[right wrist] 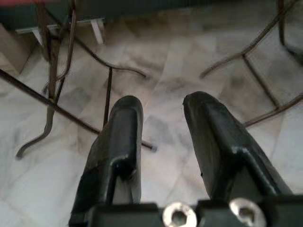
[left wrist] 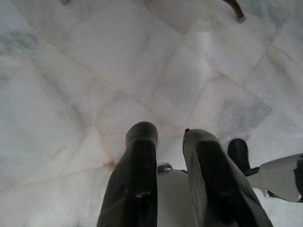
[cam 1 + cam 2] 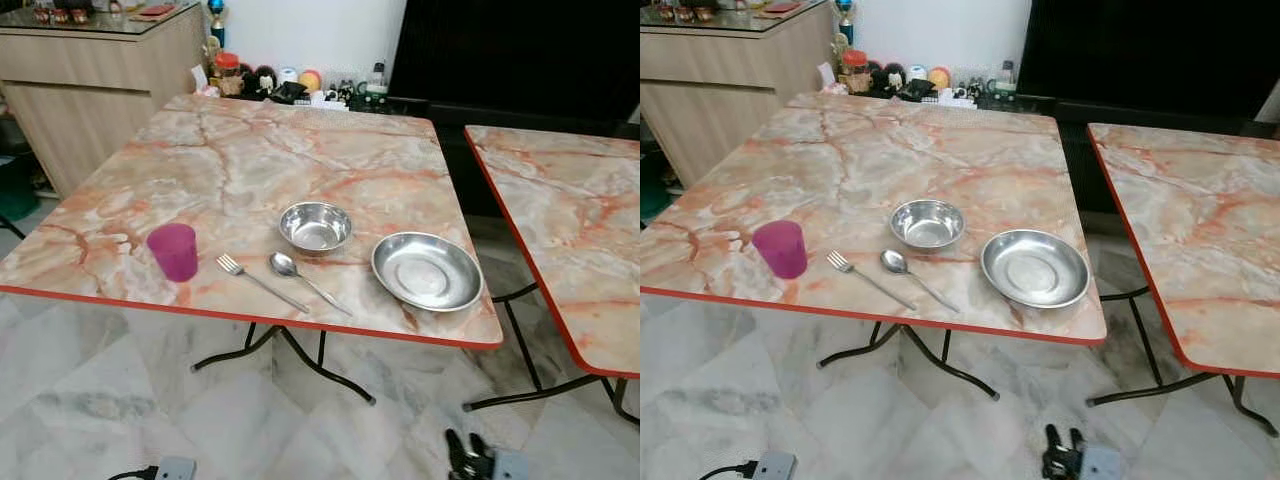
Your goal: Setting the table
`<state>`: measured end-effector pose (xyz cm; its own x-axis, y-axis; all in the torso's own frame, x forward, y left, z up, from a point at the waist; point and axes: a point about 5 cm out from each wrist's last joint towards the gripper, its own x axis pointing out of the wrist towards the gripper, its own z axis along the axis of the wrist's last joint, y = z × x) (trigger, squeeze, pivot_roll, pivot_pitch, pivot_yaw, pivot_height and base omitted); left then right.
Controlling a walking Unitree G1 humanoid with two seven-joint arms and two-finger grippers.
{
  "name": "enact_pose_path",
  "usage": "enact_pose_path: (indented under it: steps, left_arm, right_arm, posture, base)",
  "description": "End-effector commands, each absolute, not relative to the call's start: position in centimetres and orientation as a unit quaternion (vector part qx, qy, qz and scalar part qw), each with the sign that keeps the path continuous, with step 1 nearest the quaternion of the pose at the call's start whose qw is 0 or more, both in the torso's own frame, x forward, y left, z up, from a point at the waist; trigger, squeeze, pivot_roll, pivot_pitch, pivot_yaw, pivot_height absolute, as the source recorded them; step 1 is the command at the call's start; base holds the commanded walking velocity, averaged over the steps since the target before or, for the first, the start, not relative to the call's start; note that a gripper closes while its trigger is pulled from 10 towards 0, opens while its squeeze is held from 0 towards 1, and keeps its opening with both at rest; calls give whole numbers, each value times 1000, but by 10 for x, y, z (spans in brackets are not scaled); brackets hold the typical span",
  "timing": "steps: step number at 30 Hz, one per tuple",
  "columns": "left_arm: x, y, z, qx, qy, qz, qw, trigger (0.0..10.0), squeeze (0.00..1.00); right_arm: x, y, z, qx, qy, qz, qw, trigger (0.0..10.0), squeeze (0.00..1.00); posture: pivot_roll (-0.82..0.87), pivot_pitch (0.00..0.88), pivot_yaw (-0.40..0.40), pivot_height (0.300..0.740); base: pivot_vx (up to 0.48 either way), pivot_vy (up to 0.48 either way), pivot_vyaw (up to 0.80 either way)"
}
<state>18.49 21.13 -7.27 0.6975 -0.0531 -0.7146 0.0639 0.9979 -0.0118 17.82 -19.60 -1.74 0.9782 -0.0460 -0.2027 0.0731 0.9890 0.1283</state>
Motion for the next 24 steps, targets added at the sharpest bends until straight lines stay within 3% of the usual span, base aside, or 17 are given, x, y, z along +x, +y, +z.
enact_pose_path:
  steps: [1, 9, 15, 23, 24]
  left_arm:
    - [181, 213, -75, 9, 399, -28, 916, 10000, 0]
    - [180, 224, -73, 3, 397, -3, 918, 10000, 0]
    - [164, 257, -70, -13, 390, 56, 919, 10000, 0]
    - [153, 273, -68, -24, 384, 65, 921, 10000, 0]
    - [152, 273, -68, -25, 384, 63, 921, 10000, 0]
  right_arm:
    - [177, -200, -2, 54, 75, -31, 995, 10000, 0]
    - [199, -203, 39, 50, 9, -32, 998, 10000, 0]
    - [233, -198, 79, 79, -45, -23, 996, 10000, 0]
    - [236, -197, 87, 82, -39, -10, 996, 10000, 0]
    - [237, -197, 89, 82, -43, -12, 996, 10000, 55]
  posture:
    - [-2, 90, -80, 740]
    - [-6, 84, -80, 740]
    - [9, 81, -76, 740]
    - [28, 87, -73, 740]
    - [27, 85, -72, 740]
  base:
    - [0, 0, 0]
    - [0, 0, 0]
    - [0, 0, 0]
    - [0, 0, 0]
    - [0, 0, 0]
